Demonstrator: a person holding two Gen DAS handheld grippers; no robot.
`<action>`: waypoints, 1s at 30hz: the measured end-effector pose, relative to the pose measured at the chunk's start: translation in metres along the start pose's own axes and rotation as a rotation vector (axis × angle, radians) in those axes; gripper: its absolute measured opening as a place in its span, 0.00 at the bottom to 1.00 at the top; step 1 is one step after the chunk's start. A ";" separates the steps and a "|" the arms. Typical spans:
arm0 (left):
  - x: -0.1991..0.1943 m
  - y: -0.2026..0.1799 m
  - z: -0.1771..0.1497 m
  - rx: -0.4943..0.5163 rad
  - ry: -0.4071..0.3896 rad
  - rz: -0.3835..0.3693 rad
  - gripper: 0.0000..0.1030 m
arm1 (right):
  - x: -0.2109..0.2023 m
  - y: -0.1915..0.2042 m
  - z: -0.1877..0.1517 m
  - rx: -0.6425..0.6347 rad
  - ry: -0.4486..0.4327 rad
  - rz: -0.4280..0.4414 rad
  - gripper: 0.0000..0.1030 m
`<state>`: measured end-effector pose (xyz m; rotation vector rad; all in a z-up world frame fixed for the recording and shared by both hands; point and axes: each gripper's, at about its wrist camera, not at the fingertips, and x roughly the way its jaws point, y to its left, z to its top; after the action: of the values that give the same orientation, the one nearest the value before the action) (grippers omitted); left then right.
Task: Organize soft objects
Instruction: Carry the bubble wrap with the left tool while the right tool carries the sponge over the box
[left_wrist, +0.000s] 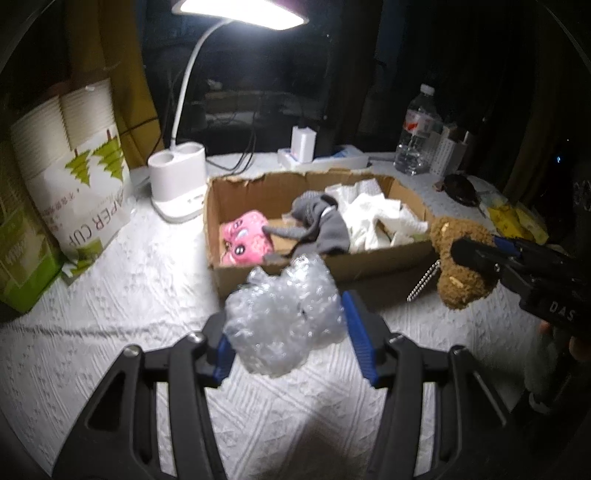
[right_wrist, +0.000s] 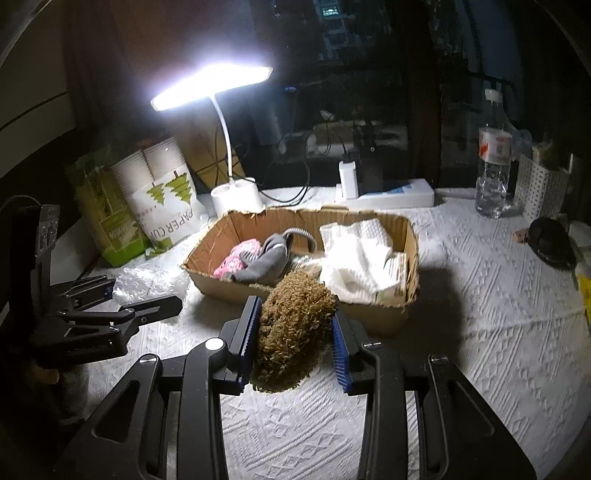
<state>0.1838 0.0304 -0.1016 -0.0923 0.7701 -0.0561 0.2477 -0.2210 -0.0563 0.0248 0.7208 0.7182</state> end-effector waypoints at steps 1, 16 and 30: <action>-0.001 0.000 0.003 0.004 -0.006 -0.001 0.52 | -0.001 -0.001 0.003 -0.002 -0.005 -0.002 0.36; 0.011 -0.003 0.034 0.013 -0.060 -0.005 0.52 | 0.007 -0.005 0.028 -0.032 -0.038 -0.005 0.36; 0.045 0.002 0.059 0.011 -0.069 -0.001 0.52 | 0.029 -0.030 0.041 -0.008 -0.027 -0.023 0.36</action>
<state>0.2572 0.0328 -0.0907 -0.0833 0.7006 -0.0582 0.3061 -0.2171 -0.0498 0.0186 0.6911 0.6972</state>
